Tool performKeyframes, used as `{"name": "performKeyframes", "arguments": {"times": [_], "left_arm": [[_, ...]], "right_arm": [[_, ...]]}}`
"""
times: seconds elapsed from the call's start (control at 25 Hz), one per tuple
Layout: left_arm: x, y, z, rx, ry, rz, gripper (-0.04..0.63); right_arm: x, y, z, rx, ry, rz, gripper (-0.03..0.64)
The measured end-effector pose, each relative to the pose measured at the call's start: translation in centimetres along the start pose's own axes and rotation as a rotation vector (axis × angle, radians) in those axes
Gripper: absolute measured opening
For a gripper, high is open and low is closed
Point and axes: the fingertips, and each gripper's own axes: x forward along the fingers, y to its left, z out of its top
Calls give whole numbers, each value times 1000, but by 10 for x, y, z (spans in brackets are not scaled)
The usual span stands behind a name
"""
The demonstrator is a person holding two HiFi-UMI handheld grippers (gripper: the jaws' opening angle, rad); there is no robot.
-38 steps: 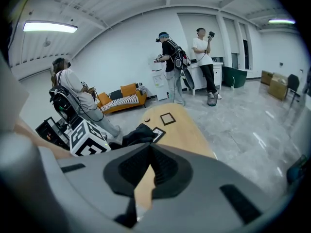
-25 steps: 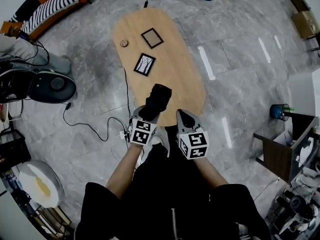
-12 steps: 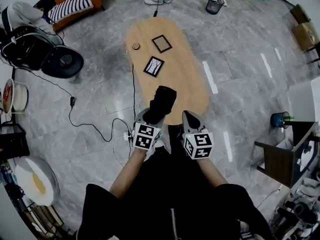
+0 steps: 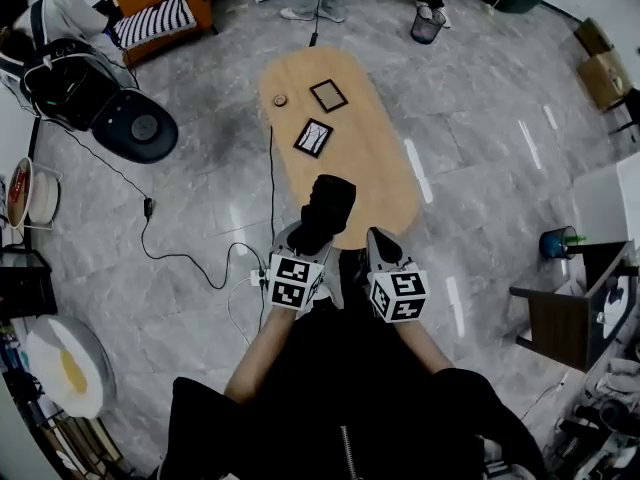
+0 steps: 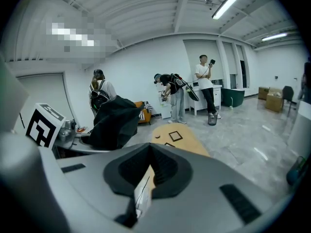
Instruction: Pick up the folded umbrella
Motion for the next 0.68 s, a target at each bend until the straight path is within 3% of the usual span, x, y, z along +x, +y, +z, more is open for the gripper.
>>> {"name": "performKeyframes", "arguments": {"times": [0.68], "left_arm": [[-27, 7, -12, 14, -16, 0, 225]], "right_arm": [[-8, 32, -11, -7, -5, 30, 9]]}}
